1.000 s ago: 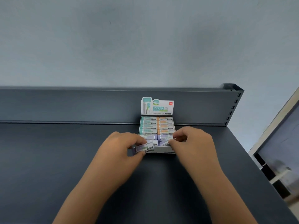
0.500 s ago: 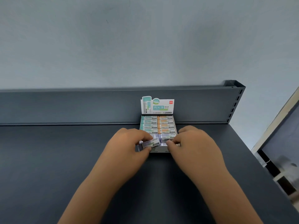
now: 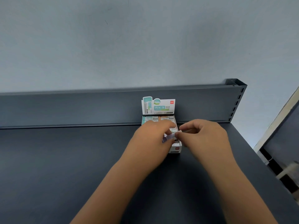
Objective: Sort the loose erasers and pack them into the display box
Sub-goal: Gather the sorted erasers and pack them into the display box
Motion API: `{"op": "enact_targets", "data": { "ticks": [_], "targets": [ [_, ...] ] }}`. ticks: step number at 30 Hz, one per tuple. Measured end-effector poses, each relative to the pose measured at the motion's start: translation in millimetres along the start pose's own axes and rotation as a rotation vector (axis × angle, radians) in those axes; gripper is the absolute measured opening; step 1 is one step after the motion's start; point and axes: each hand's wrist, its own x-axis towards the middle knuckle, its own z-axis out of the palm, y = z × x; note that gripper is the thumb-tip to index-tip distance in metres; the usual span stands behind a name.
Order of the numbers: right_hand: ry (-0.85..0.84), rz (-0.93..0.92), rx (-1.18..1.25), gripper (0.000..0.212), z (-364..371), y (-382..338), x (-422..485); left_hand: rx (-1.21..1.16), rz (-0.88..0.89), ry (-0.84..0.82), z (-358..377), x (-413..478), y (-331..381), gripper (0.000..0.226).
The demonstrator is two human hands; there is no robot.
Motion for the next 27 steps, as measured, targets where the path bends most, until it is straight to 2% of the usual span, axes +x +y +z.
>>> {"op": "enact_targets", "data": {
  "ticks": [5, 11, 15, 23, 27],
  "targets": [
    [0.043, -0.011, -0.074, 0.007, 6.3, 4.2, -0.7, 0.143, -0.008, -0.056, -0.1, 4.2, -10.5, 0.015],
    [0.033, -0.029, -0.17, 0.008, 9.3, 7.6, -0.8, 0.209, -0.149, -0.019, -12.4, -1.1, -24.3, 0.028],
    [-0.022, 0.004, -0.243, 0.012, 9.9, 6.9, -1.8, 0.218, -0.278, -0.036, -17.0, -5.4, -29.2, 0.037],
    [-0.036, 0.003, -0.293, 0.004, 9.3, 1.5, -4.3, 0.161, -0.354, -0.129, -21.7, -7.3, -32.6, 0.031],
    [-0.089, 0.016, -0.325, 0.01, 4.9, -3.3, -6.2, 0.112, -0.398, -0.123, -25.2, -7.9, -34.6, 0.027]
  ]
}}
